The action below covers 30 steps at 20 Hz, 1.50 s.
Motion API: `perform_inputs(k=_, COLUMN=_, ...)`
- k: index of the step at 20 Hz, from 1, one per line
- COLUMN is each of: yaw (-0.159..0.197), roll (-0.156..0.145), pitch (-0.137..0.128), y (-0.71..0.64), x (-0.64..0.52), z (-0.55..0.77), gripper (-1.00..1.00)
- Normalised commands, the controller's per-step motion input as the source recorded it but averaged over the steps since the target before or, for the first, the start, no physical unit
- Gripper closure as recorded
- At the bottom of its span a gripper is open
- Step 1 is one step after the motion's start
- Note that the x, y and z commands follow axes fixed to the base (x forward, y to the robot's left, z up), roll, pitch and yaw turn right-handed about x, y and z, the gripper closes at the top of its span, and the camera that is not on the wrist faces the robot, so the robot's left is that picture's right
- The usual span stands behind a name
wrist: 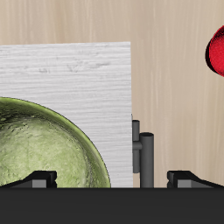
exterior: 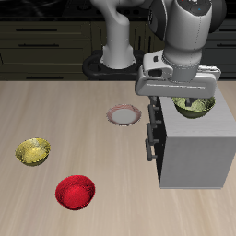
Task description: Place the green bowl on the plate
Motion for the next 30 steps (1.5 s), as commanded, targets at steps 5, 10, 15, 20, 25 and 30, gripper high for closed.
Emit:
perform_inputs(k=5, yaw=-0.120, roll=0.187, pitch=0.154, y=0.18, x=-0.12, z=-0.35, gripper=-1.00)
perform_inputs(k=10, yaw=-0.009, roll=0.037, pitch=0.053, y=0.08, x=-0.13, z=-0.10, gripper=1.00)
perform_inputs(k=15, yaw=-0.031, roll=0.041, pitch=-0.028, y=0.01, x=-0.01, z=0.12, gripper=1.00)
perform_inputs(k=20, yaw=-0.022, roll=0.015, pitch=-0.007, y=-0.04, x=-0.03, z=0.07, gripper=1.00)
perform_inputs(k=25, yaw=0.010, roll=0.015, pitch=-0.022, y=0.02, x=-0.07, z=0.10, gripper=1.00)
perform_inputs(k=30, yaw=0.084, roll=-0.016, pitch=-0.049, y=-0.19, x=-0.24, z=0.07, gripper=1.00)
